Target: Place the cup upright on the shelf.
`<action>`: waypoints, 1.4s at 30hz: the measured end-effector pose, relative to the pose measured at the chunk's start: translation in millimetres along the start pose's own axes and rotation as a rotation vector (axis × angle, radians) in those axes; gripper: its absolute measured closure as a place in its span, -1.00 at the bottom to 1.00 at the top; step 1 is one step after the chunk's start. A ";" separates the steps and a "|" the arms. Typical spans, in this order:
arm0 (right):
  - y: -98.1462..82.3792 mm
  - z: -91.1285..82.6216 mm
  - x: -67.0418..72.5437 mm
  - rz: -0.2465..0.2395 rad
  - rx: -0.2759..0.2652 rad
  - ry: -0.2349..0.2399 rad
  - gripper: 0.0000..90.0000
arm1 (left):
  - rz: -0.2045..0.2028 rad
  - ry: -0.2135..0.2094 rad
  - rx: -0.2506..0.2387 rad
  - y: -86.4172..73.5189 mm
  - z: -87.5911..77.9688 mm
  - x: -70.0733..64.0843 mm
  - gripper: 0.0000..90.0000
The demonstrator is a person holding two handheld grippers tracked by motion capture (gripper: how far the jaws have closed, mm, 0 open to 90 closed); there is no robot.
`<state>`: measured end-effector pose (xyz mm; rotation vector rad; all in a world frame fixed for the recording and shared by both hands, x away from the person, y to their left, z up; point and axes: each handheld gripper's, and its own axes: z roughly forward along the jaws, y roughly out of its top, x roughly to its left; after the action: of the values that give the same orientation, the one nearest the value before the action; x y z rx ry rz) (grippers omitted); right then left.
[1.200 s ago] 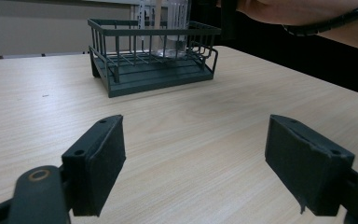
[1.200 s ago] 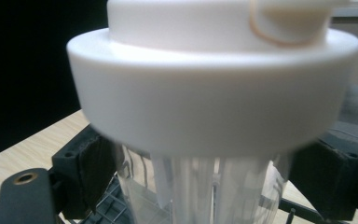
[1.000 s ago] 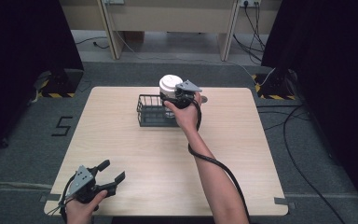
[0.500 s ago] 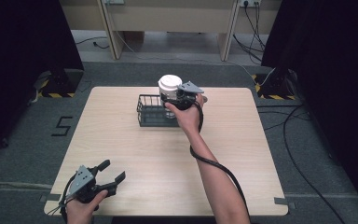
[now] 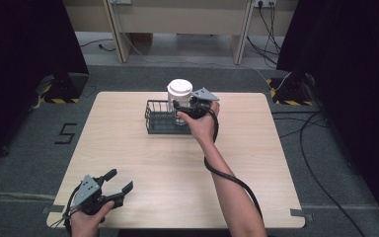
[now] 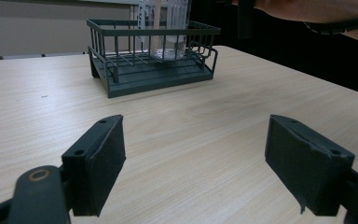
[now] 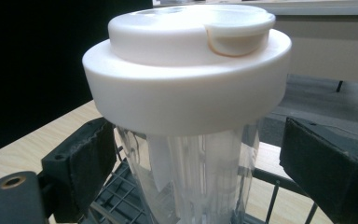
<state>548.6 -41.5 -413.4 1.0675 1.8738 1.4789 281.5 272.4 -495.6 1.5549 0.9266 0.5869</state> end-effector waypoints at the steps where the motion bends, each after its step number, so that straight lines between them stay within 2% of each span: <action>1: 0.0 0.0 0.0 0.000 0.000 0.000 -0.74 | 0.000 0.000 0.000 0.0 0.1 -0.1 -0.57; 24: -4.0 -26.5 1.5 -0.004 0.001 -0.003 -0.74 | 0.001 0.005 0.000 -0.4 0.0 -0.7 -0.57; 32: -7.8 -37.6 -1.3 0.003 -0.005 -0.003 -0.74 | 0.002 0.006 0.001 -0.6 -0.1 -1.0 -0.57; 42: -9.4 -54.5 -7.2 -0.017 -0.015 0.003 -0.74 | 0.000 0.008 0.000 -0.9 -0.1 -1.1 -0.57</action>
<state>507.0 -78.3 -408.4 1.0400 1.8661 1.4835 280.6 271.6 -496.2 1.5534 0.9329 0.5935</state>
